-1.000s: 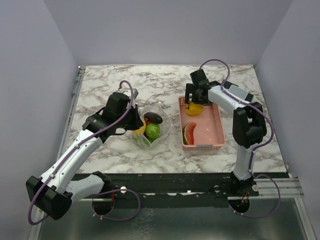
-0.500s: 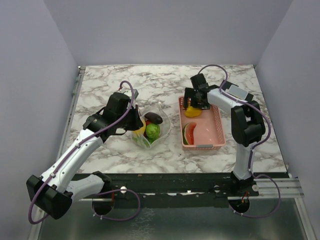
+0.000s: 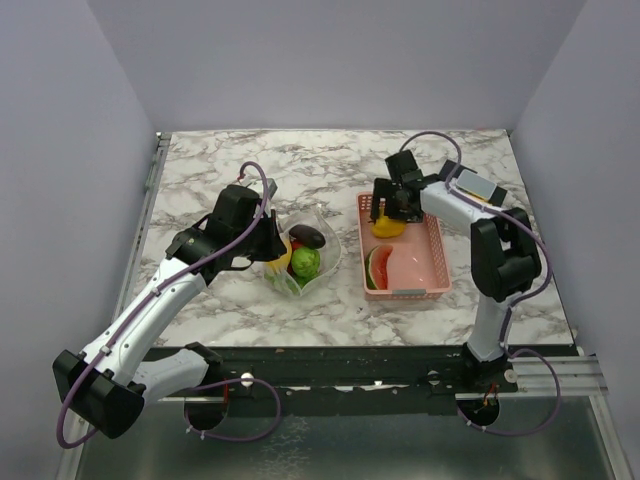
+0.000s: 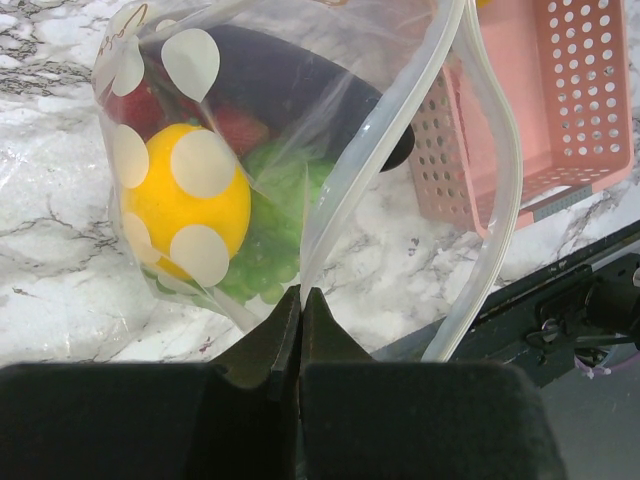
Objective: Place the food in the zip-top bag and seal the zipper
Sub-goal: Pick up the fake vegetable from the bin, then place the fake vegetable in the zipper food storage bag.
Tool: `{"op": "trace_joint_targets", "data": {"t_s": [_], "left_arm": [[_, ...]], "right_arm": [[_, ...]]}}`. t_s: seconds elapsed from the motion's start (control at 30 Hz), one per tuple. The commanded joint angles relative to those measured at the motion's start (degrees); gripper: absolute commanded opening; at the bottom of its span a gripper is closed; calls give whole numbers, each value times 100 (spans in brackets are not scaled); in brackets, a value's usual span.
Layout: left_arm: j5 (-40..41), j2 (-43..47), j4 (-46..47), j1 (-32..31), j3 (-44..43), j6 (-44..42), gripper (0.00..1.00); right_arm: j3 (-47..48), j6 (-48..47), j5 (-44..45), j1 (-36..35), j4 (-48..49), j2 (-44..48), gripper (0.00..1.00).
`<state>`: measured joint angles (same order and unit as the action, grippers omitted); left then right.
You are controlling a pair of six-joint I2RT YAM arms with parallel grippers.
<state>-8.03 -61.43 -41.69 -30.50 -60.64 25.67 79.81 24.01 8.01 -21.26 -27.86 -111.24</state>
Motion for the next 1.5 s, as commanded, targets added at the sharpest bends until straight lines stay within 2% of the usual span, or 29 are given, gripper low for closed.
{"op": "trace_joint_targets", "data": {"t_s": [0.0, 0.43, 0.7, 0.93, 1.2, 1.47], "left_arm": [[126, 99, -50, -26, -21, -3, 0], [92, 158, -67, -31, 11, -53, 0], [100, 149, -126, -32, -121, -86, 0], [132, 156, -227, -28, -235, -122, 0], [141, 218, -252, -31, -242, -115, 0], [62, 264, -243, -28, -288, -55, 0]], "right_arm": [[-124, -5, -119, 37, -205, 696, 47], [-249, -603, -1373, -40, -405, 2437, 43], [44, -799, -1724, -881, -574, 3128, 41], [540, -709, -1795, -1833, -656, 3197, 41], [777, -630, -1739, -2583, -685, 3033, 42], [630, -431, -1460, -3069, -616, 2717, 42]]}}
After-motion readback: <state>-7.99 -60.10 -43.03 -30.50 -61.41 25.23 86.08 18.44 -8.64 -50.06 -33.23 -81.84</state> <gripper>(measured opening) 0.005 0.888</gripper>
